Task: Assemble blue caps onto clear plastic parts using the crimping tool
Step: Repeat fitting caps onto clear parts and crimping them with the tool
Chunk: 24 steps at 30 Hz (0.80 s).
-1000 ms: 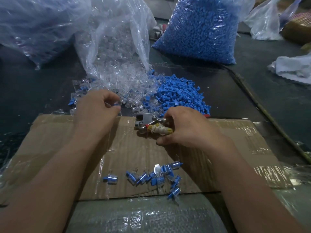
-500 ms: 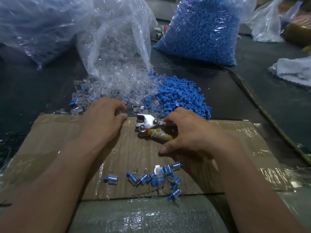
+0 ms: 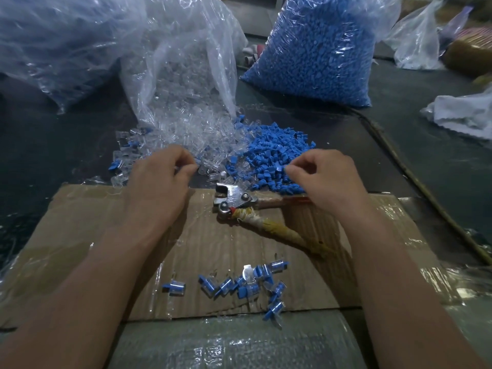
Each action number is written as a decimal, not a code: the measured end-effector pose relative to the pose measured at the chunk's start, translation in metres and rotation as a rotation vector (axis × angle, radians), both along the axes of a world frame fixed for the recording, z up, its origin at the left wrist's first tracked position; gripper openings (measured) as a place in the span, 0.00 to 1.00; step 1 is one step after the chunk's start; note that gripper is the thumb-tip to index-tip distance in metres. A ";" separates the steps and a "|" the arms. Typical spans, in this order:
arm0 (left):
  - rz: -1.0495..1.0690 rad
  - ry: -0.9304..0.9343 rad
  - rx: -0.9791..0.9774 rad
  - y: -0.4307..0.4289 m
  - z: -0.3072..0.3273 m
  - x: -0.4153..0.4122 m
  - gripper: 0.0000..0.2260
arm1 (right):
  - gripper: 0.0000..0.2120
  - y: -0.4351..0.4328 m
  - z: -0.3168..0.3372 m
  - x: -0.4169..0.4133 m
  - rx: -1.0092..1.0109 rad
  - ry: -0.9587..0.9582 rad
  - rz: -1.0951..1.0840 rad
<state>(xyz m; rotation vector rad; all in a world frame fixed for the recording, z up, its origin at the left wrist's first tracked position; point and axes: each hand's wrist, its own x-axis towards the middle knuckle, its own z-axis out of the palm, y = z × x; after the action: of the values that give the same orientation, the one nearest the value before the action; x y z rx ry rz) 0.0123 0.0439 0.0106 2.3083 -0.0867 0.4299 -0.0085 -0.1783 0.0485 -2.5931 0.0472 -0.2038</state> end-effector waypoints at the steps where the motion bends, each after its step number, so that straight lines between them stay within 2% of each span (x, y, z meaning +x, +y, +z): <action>1: 0.011 -0.012 -0.074 -0.001 0.001 -0.002 0.03 | 0.10 -0.004 -0.001 0.001 0.013 -0.036 -0.056; 3: 0.015 0.000 -0.204 -0.003 0.004 -0.005 0.03 | 0.13 -0.011 -0.003 0.004 0.016 -0.065 -0.139; 6: -0.013 0.030 -0.320 -0.007 0.008 -0.008 0.03 | 0.09 -0.017 -0.008 0.007 -0.003 -0.010 -0.151; 11: -0.087 0.089 -0.263 -0.007 0.011 -0.013 0.06 | 0.05 -0.009 -0.016 0.010 -0.051 0.135 -0.058; 15: -0.104 0.119 -0.299 -0.010 0.015 -0.018 0.03 | 0.13 -0.002 -0.020 0.012 -0.124 0.220 -0.038; 18: -0.117 0.106 -0.283 -0.010 0.016 -0.018 0.03 | 0.11 -0.002 -0.020 0.014 -0.098 0.250 -0.035; 24: -0.124 0.127 -0.326 -0.013 0.015 -0.018 0.15 | 0.10 -0.001 -0.021 0.016 -0.013 0.277 -0.026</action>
<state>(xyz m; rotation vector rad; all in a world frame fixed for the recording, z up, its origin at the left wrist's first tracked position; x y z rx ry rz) -0.0053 0.0311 0.0261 1.9910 -0.0899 0.2153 0.0080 -0.1796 0.0278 -2.6166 0.1788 0.1472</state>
